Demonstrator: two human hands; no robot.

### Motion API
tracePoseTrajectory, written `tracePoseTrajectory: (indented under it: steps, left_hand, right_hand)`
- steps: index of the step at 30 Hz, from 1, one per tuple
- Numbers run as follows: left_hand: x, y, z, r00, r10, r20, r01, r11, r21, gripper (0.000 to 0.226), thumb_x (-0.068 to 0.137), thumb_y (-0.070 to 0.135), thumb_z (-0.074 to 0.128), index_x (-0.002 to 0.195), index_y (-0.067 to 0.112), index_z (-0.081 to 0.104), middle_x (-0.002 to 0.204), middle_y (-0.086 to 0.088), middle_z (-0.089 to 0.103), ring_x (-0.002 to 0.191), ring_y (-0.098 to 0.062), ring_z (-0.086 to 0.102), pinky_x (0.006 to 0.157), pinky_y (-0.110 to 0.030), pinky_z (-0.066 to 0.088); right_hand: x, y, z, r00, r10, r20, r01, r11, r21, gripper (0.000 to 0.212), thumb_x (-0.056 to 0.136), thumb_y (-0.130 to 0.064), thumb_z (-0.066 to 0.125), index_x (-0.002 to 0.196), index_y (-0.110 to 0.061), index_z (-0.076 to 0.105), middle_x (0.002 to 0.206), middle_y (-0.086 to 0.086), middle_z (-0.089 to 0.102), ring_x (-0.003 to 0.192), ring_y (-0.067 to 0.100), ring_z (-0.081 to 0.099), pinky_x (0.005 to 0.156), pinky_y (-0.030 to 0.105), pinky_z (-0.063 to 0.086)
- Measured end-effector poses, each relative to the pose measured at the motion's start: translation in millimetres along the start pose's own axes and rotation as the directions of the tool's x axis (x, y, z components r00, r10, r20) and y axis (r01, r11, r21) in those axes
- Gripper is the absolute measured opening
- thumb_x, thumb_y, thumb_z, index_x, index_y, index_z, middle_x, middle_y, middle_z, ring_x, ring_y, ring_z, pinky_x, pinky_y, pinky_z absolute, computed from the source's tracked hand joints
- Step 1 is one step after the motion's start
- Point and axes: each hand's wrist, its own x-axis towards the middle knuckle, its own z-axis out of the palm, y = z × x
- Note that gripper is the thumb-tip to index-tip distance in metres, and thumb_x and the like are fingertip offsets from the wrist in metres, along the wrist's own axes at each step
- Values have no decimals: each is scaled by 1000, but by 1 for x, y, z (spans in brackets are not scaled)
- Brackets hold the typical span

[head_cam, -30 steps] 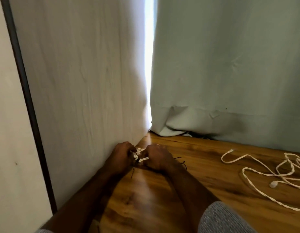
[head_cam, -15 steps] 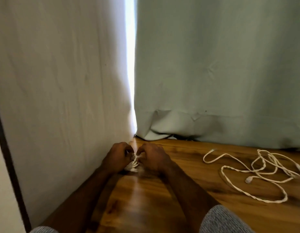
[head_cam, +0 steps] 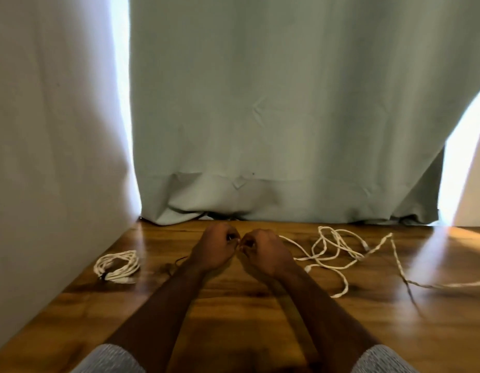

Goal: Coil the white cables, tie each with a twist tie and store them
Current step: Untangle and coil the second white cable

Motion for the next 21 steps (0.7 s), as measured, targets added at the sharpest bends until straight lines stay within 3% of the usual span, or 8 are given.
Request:
tracePoseTrajectory:
  steps: [3, 6, 9, 13, 16, 18, 21]
  left_hand:
    - [8, 15, 36, 999, -23, -21, 21, 995, -99, 12, 81, 7, 68, 79, 14, 78, 79, 2, 72, 75, -7, 63, 67, -20, 48]
    - [6, 12, 69, 990, -102, -96, 90, 988, -122, 11, 83, 10, 71, 90, 17, 76, 90, 4, 68, 83, -7, 61, 69, -13, 43]
    - [5, 2, 88, 985, -116, -127, 103, 989, -103, 19, 82, 9, 72, 100, 16, 74, 100, 1, 66, 93, -12, 59, 83, -25, 49]
    - [10, -2, 91, 979, -138, -147, 128, 989, -77, 22, 83, 10, 74, 104, 17, 74, 100, 3, 64, 94, -13, 59, 85, -25, 48]
    - [11, -8, 91, 976, -210, -53, 208, 977, -38, 23, 79, 19, 79, 101, 20, 73, 105, 2, 64, 102, -16, 58, 92, -31, 48]
    - [10, -6, 90, 966, -257, 14, 256, 966, 43, 21, 78, 25, 80, 98, 25, 73, 106, 4, 63, 106, -17, 55, 95, -38, 47]
    - [11, -3, 90, 974, -227, -1, 227, 972, 56, 14, 84, 24, 75, 98, 26, 75, 104, 5, 63, 105, -17, 55, 92, -41, 48]
  right_hand:
    - [-13, 27, -11, 990, 66, -128, -58, 996, 64, 15, 89, -27, 61, 93, -26, 75, 95, -7, 73, 88, 13, 66, 75, 30, 52]
    - [-23, 53, -13, 968, 105, -226, -84, 991, 100, 12, 89, -22, 63, 91, -24, 75, 91, -6, 73, 83, 11, 64, 75, 28, 50]
    - [-23, 73, -23, 969, 151, -195, -120, 979, 163, 12, 90, -14, 69, 95, -19, 78, 92, -6, 74, 80, 6, 63, 73, 20, 50]
    - [-16, 88, -31, 974, 179, -135, -155, 972, 175, 18, 91, -6, 67, 101, -17, 78, 97, -4, 74, 84, 9, 66, 74, 20, 52]
    - [-15, 91, -30, 977, 184, -110, -169, 976, 134, 20, 90, -3, 67, 101, -17, 78, 98, -1, 76, 82, 8, 65, 73, 20, 54]
    - [-17, 89, -29, 979, 184, -92, -171, 976, 135, 25, 91, -4, 66, 109, -17, 76, 106, -2, 74, 88, 6, 63, 73, 13, 50]
    - [-20, 82, -23, 981, 180, -79, -169, 977, 132, 39, 89, -4, 68, 123, -24, 68, 119, -7, 65, 101, 6, 60, 79, 11, 47]
